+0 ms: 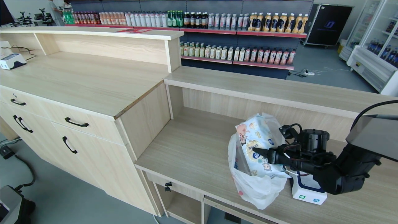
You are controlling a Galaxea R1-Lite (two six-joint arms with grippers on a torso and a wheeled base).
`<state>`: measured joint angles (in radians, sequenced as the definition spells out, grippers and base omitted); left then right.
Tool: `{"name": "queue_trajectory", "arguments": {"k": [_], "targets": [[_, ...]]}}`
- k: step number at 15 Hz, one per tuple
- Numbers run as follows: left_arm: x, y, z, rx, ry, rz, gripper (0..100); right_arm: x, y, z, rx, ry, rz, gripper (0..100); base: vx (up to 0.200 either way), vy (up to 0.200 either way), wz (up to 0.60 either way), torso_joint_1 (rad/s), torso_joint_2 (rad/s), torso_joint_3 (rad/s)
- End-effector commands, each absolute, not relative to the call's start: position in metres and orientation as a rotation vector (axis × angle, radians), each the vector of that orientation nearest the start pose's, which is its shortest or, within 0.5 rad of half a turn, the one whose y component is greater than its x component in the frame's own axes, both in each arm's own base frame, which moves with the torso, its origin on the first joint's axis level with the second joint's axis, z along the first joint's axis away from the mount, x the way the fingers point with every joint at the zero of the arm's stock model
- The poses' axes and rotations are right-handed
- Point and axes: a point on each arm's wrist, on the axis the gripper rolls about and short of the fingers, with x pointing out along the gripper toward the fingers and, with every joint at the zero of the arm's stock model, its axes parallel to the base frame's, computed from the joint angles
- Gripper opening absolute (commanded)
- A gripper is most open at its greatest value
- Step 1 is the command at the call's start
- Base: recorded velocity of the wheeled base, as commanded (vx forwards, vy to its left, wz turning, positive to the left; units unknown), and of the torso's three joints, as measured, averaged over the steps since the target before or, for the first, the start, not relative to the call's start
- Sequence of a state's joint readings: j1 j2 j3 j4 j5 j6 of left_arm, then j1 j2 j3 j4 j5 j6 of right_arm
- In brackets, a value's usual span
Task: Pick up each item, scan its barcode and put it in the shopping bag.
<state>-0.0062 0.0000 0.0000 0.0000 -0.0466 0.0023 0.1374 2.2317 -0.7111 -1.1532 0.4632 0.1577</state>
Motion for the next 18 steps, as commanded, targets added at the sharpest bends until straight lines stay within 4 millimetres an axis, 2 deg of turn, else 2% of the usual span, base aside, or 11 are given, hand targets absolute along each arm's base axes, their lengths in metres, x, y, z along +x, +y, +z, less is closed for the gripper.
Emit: {"name": "queue_trajectory", "arguments": {"k": [1,18], "targets": [[-0.0227,-0.0009,0.0755,0.002,0.001,-0.054,100,0.355,0.0595,0.0267,0.207,0.427,0.567,0,0.0,0.0,0.0,0.0,0.0,0.0],[-0.0227,-0.0009,0.0755,0.002,0.001,-0.052,100,0.3526,0.06,0.0172,0.16,0.443,0.615,0,0.0,0.0,0.0,0.0,0.0,0.0]]}}
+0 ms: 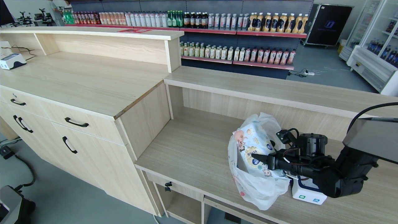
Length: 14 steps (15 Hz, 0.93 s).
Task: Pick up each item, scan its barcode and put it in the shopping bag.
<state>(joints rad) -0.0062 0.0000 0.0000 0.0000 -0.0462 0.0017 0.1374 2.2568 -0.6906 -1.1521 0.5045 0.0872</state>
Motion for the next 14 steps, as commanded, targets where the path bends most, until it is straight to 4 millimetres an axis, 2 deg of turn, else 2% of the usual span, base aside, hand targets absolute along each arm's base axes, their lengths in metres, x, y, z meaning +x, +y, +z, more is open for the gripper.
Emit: {"name": "queue_trajectory", "arguments": {"k": [1,14], "targets": [[-0.0227,-0.0009,0.0755,0.003,0.001,-0.054,100,0.3523,0.0599,0.0169,0.159,0.445,0.615,0,0.0,0.0,0.0,0.0,0.0,0.0],[-0.0227,-0.0009,0.0755,0.002,0.001,-0.052,100,0.3501,0.0564,0.0099,0.087,0.491,0.624,0,0.0,0.0,0.0,0.0,0.0,0.0]]}}
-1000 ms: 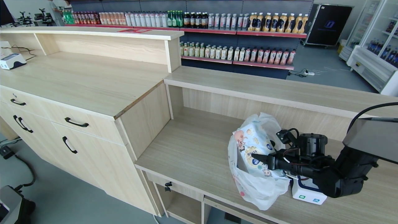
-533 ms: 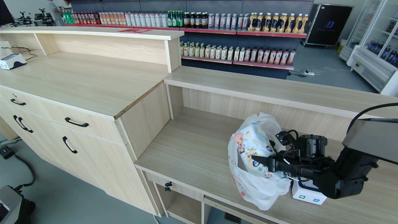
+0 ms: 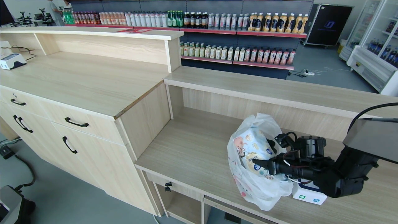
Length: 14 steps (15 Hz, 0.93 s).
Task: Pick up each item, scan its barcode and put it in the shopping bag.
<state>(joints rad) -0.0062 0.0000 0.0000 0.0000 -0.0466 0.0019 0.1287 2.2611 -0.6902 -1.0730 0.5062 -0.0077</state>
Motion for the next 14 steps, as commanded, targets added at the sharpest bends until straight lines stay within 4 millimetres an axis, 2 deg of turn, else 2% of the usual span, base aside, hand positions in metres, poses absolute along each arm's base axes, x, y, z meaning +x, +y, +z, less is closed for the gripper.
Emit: {"name": "queue_trajectory", "arguments": {"k": [1,14], "targets": [[-0.0227,-0.0009,0.0755,0.003,0.001,-0.052,100,0.3501,0.0564,0.0099,0.087,0.491,0.624,0,0.0,0.0,0.0,0.0,0.0,0.0],[-0.0227,-0.0009,0.0755,0.003,0.001,-0.052,100,0.35,0.0569,0.0063,0.074,0.498,0.627,0,0.0,0.0,0.0,0.0,0.0,0.0]]}}
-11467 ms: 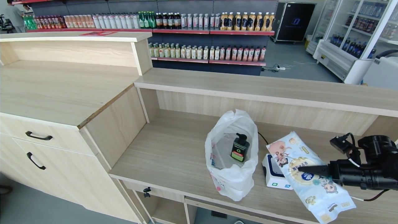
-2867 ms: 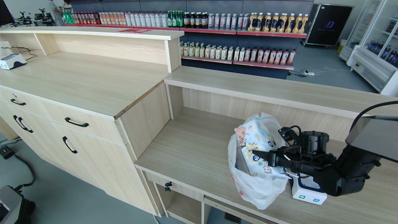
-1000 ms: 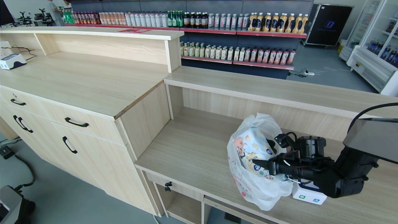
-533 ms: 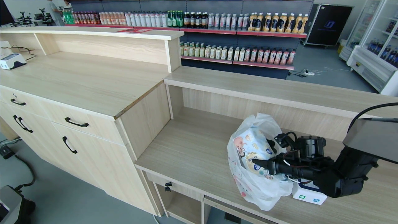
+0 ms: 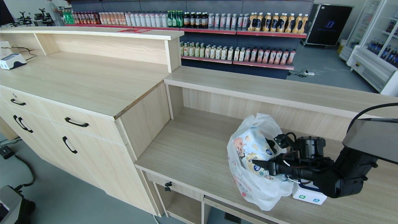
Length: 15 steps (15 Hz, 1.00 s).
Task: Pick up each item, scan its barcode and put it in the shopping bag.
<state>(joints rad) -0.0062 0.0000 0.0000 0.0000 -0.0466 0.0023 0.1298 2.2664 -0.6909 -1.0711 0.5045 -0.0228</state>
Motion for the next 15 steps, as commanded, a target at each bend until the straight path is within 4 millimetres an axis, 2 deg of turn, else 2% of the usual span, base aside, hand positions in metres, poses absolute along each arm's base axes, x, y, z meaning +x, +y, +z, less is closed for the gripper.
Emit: {"name": "queue_trajectory", "arguments": {"k": [1,2,3,11,13,15], "targets": [[-0.023,-0.001,0.076,0.003,0.001,-0.054,100,0.35,0.057,0.006,0.074,0.497,0.627,0,0.0,0.0,0.0,0.0,0.0,0.0],[-0.023,-0.001,0.076,0.003,0.001,-0.052,100,0.35,0.057,0.006,0.074,0.497,0.627,0,0.0,0.0,0.0,0.0,0.0,0.0],[-0.023,-0.001,0.076,0.002,0.001,-0.052,100,0.35,0.056,0.006,0.074,0.498,0.625,100,0.0,0.0,0.0,0.0,0.0,0.0],[-0.023,-0.001,0.076,0.002,0.001,-0.052,100,0.351,0.056,0.009,0.063,0.48,0.627,100,0.0,0.0,0.0,0.0,0.0,0.0],[-0.023,-0.001,0.076,0.003,0.001,-0.052,100,0.357,0.054,0.019,0.048,0.437,0.624,100,0.0,0.0,0.0,0.0,0.0,0.0],[-0.023,-0.001,0.076,0.002,0.001,-0.052,100,0.363,0.053,0.037,0.037,0.368,0.619,100,0.0,0.0,0.0,0.0,0.0,0.0]]}}
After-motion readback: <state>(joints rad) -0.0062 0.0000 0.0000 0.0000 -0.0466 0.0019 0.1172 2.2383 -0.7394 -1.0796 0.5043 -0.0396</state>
